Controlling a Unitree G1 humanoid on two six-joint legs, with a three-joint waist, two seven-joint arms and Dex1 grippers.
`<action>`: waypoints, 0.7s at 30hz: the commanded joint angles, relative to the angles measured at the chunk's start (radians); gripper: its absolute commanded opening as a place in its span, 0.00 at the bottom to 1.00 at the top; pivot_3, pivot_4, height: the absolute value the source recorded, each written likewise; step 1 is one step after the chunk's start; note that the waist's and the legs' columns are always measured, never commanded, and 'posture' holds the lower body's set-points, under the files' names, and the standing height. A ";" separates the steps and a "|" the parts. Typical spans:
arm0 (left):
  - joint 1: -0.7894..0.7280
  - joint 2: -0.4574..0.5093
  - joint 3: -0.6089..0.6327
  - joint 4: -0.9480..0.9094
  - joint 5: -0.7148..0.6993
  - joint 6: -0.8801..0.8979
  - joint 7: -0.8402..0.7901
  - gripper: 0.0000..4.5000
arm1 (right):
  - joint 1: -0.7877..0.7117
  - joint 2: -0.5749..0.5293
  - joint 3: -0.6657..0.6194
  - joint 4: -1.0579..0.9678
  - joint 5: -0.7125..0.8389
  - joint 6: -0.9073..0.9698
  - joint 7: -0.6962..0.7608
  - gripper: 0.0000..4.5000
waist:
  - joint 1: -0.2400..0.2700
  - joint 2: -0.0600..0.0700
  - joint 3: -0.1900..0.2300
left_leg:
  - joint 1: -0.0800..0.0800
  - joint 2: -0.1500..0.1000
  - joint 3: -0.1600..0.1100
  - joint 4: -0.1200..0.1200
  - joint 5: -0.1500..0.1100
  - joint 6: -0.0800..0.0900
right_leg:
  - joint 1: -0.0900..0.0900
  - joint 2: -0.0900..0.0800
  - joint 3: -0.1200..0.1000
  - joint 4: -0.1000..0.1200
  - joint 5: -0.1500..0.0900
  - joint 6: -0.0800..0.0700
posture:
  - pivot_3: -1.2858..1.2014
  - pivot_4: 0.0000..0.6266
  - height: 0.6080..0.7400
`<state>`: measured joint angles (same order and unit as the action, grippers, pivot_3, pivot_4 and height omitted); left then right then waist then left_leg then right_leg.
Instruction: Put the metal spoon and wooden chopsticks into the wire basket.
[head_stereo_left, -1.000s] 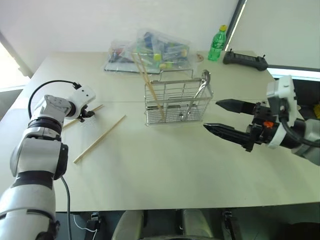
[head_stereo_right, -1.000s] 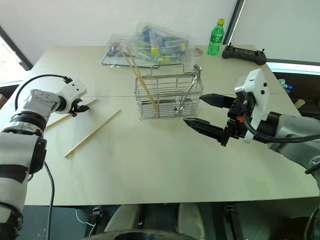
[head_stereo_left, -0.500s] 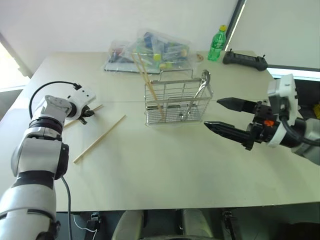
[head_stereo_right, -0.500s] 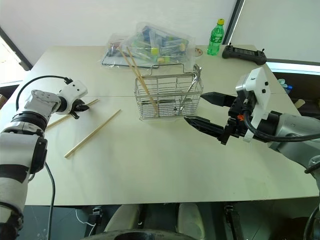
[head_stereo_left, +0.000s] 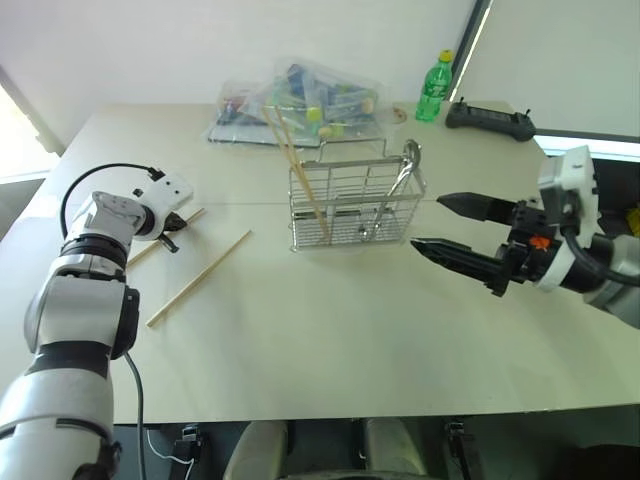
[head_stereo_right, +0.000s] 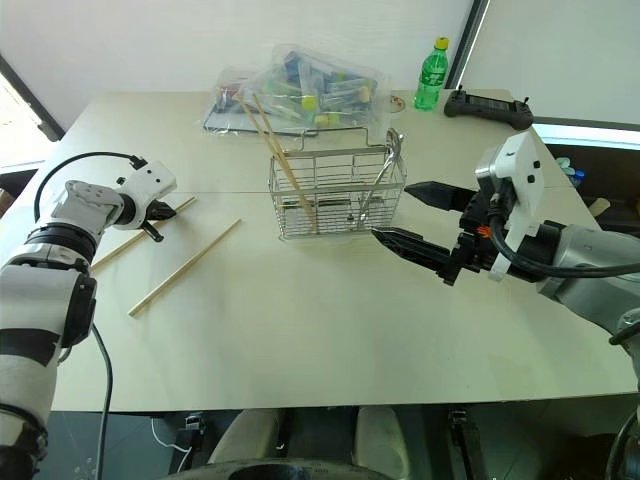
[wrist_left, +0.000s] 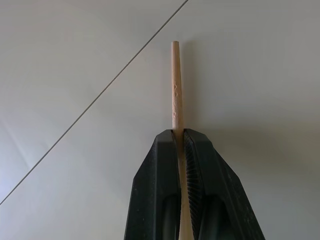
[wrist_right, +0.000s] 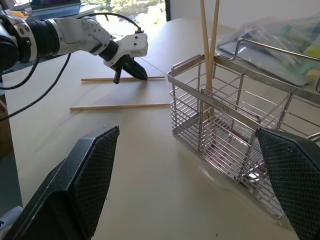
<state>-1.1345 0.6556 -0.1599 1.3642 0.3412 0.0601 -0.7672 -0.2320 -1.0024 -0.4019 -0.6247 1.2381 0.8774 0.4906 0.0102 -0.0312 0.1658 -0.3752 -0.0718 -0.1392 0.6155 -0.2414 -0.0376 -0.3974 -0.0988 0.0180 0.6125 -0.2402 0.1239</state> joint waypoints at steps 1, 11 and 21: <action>-0.045 0.011 0.068 -0.004 -0.052 -0.005 0.015 0.03 | 0.010 0.007 -0.017 -0.021 -0.026 -0.027 0.006 1.00 | 0.000 -0.001 0.000 | 0.000 0.000 0.000 0.000 0.000 0.000 | 0.000 0.000 0.000 0.000 0.000 0.000 | 0.52 0.24 0.95; -0.257 0.057 0.440 -0.131 -0.444 0.023 -0.153 0.03 | 0.077 0.028 -0.042 -0.048 -0.039 -0.039 0.004 1.00 | -0.001 -0.004 0.002 | -0.010 -0.001 -0.001 0.001 0.000 0.000 | -0.008 0.000 -0.001 0.000 0.001 0.001 | 0.52 0.24 0.95; -0.139 -0.070 0.646 -0.911 -0.909 0.532 -0.042 0.03 | 0.070 0.089 0.012 -0.044 -0.086 -0.064 -0.009 1.00 | -0.023 -0.003 0.001 | -0.006 0.000 -0.001 0.001 0.000 0.000 | -0.005 0.000 0.001 0.001 0.001 0.001 | 0.52 0.24 0.95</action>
<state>-1.2849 0.5949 0.4567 0.5922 -0.4898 0.5150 -0.8659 -0.1450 -0.9198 -0.3813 -0.6465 1.1565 0.8356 0.4840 -0.0124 -0.0339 0.1671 -0.3797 -0.0721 -0.1400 0.6164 -0.2413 -0.0378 -0.4021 -0.0989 0.0196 0.6134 -0.2391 0.1253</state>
